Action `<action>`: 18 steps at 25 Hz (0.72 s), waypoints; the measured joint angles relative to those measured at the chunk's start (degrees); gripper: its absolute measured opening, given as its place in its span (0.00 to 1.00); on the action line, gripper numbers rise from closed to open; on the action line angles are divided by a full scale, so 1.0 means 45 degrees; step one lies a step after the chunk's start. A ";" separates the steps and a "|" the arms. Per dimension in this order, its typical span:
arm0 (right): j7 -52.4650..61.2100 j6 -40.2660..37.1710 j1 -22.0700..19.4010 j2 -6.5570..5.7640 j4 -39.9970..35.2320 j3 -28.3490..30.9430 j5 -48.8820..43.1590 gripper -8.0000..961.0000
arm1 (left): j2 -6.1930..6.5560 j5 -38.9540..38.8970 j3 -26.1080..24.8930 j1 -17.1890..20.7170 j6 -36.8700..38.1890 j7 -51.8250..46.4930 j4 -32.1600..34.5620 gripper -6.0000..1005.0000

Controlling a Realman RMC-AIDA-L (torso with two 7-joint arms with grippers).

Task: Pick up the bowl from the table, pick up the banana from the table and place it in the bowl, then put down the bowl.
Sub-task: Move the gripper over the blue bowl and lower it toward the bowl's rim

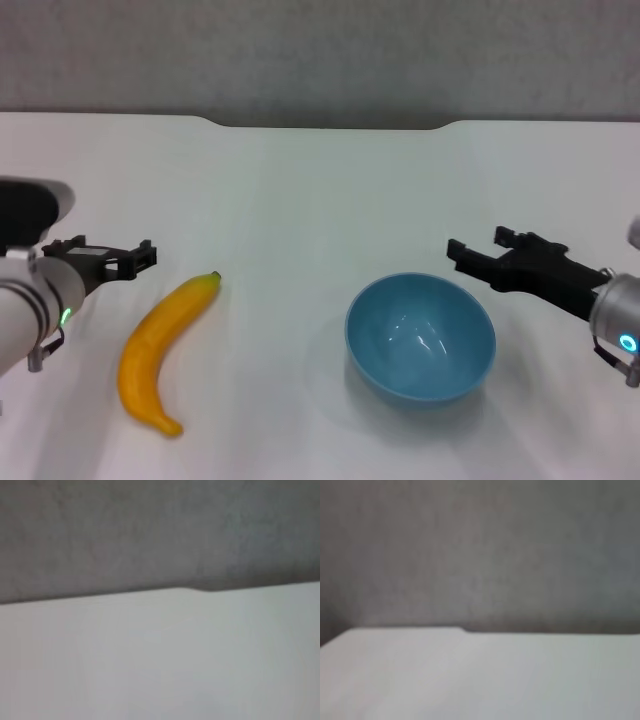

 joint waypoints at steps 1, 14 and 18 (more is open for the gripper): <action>0.1068 -0.0165 -0.0002 -0.0001 -0.0412 0.0250 -0.1334 0.89 | 0.0010 -0.0218 0.0051 -0.0049 0.0639 0.0146 -0.0301 0.87; 1.1810 0.1747 0.0454 0.0032 -0.4039 0.3346 -1.4141 0.88 | 0.0395 -0.4276 -0.0559 -0.0406 0.4898 0.3937 -0.3208 0.86; 1.3758 0.2943 0.1273 0.0025 -0.3924 0.4129 -1.5987 0.88 | 0.0297 -0.4259 -0.0716 -0.0366 0.4878 0.4002 -0.2974 0.86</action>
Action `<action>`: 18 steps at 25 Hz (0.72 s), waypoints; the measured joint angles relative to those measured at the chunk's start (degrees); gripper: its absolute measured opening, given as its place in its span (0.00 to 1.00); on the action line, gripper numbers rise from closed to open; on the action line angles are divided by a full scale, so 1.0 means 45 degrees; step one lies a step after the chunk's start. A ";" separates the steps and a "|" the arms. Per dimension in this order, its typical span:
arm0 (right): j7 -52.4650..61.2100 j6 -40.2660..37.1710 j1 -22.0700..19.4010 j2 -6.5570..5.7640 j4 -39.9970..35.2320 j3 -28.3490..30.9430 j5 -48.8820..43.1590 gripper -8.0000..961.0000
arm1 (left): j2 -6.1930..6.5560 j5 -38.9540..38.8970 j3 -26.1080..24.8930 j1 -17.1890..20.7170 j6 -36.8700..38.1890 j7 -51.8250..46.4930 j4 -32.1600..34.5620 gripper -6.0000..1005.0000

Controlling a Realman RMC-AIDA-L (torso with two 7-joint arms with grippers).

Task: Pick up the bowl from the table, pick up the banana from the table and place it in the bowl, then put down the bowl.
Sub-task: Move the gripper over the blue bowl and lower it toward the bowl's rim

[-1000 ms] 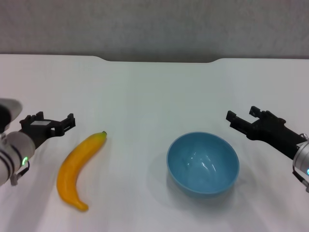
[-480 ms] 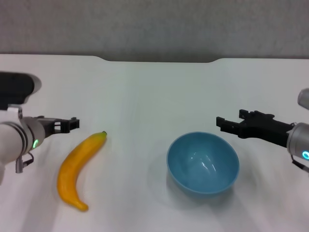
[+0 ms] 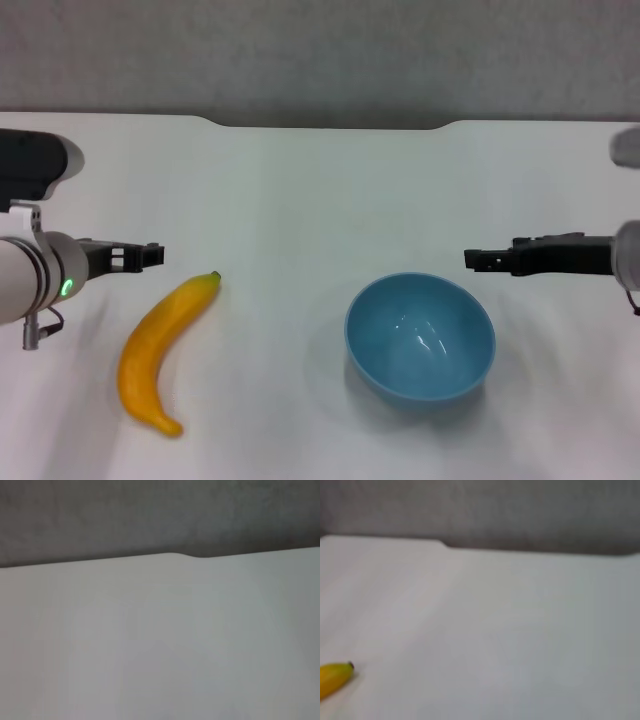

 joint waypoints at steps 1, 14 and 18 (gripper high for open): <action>0.0603 0.0411 0.0357 -0.0019 0.0111 0.0244 -0.0604 0.88 | -0.0012 0.0000 -0.0005 0.0001 -0.0003 0.0003 0.0026 0.86; 0.1227 0.1841 0.3139 0.0060 0.3361 0.0927 -0.2447 0.87 | -0.0199 0.0061 0.0106 0.0008 -0.0671 0.0015 0.0035 0.85; 0.1247 0.1991 0.3200 0.0068 0.3690 0.0638 -0.2489 0.86 | -0.0260 0.0120 0.0116 -0.0061 -0.0768 0.0019 0.0226 0.84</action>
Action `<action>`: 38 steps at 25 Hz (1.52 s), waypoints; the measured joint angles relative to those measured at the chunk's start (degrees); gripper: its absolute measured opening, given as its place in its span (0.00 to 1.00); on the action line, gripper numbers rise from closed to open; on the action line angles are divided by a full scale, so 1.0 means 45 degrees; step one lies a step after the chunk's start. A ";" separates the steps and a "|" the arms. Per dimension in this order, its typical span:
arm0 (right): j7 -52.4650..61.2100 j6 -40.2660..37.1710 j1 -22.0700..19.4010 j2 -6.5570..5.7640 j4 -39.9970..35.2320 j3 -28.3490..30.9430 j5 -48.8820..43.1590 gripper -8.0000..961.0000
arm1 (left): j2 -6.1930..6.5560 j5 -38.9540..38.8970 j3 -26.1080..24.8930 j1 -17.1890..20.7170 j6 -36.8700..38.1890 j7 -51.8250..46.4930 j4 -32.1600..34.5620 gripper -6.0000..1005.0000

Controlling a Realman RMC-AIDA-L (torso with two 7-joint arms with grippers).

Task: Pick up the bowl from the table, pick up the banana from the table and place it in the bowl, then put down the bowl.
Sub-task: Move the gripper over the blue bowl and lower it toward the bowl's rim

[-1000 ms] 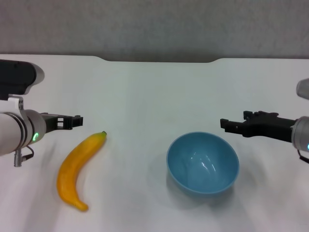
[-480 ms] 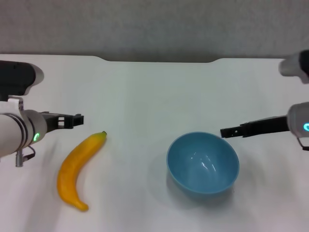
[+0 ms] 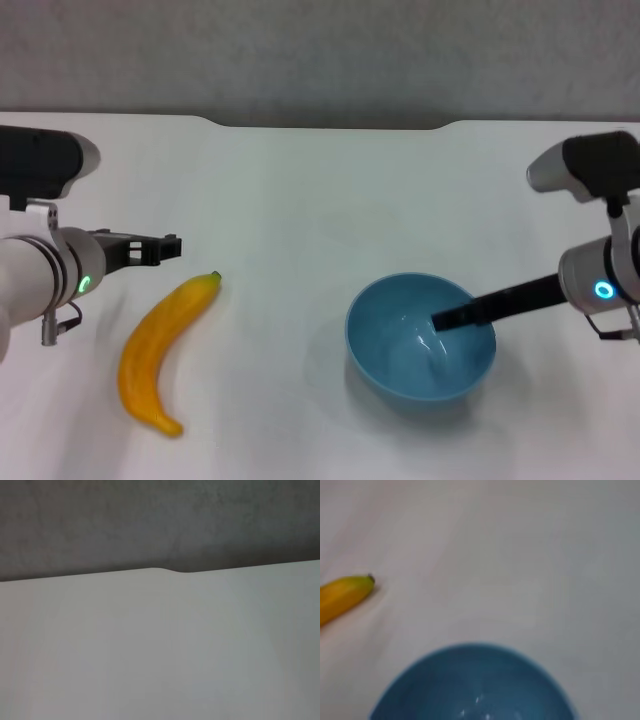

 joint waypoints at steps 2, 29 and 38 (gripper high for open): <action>0.0037 0.0017 0.0009 0.0003 0.0082 -0.0063 -0.0012 0.86 | -0.0049 0.0044 -0.0013 -0.0002 -0.0009 0.0001 0.0008 0.84; 0.0304 0.0029 0.0119 0.0067 0.0164 -0.0312 -0.1245 0.43 | -0.0024 0.0205 -0.0624 0.0220 -0.0152 0.0004 -0.0003 0.82; 0.0197 -0.0250 0.0088 0.0074 0.0123 -0.0483 -0.1370 0.23 | -0.0037 0.0205 -0.0594 0.0198 -0.0172 0.0004 0.0033 0.81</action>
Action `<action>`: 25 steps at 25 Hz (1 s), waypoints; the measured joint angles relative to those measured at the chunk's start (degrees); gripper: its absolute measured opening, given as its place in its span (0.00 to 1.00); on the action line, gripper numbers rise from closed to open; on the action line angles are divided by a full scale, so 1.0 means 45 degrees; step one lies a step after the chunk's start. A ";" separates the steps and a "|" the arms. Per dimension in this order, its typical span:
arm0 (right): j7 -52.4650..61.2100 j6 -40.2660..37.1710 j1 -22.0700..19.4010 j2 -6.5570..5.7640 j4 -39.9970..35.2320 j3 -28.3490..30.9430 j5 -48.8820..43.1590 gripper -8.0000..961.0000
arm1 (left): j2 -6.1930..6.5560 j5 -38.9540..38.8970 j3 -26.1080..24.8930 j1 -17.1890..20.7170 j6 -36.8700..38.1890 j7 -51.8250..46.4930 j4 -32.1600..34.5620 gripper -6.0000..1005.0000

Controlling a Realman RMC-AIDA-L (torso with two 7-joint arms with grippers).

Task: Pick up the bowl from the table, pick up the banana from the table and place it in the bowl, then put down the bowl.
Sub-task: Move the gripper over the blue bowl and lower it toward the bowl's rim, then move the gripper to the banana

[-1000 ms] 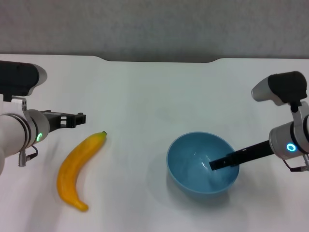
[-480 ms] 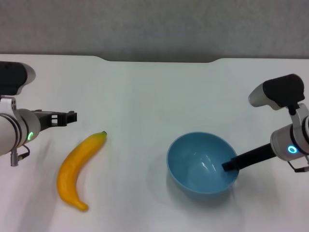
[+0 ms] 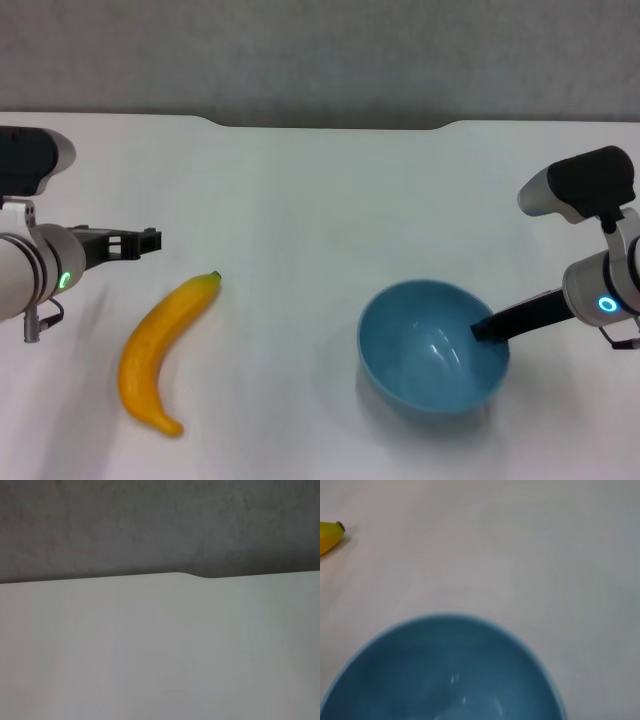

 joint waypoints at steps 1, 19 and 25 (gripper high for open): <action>-0.0002 -0.0071 -0.0009 -0.0001 0.0000 -0.0051 -0.0004 0.21 | -0.0001 0.0000 -0.0002 0.0014 -0.0004 0.0000 -0.0014 0.81; -0.0003 -0.1317 -0.1748 0.0047 -0.2112 -0.0128 0.0835 0.04 | 0.0017 -0.0335 0.0256 -0.0062 0.2118 0.0440 -0.1313 0.80; 0.0007 -0.1764 -0.2042 0.0009 -0.2584 0.0015 0.1462 0.04 | 0.0103 -0.0575 0.0853 -0.0473 0.3952 0.0458 -0.1485 0.79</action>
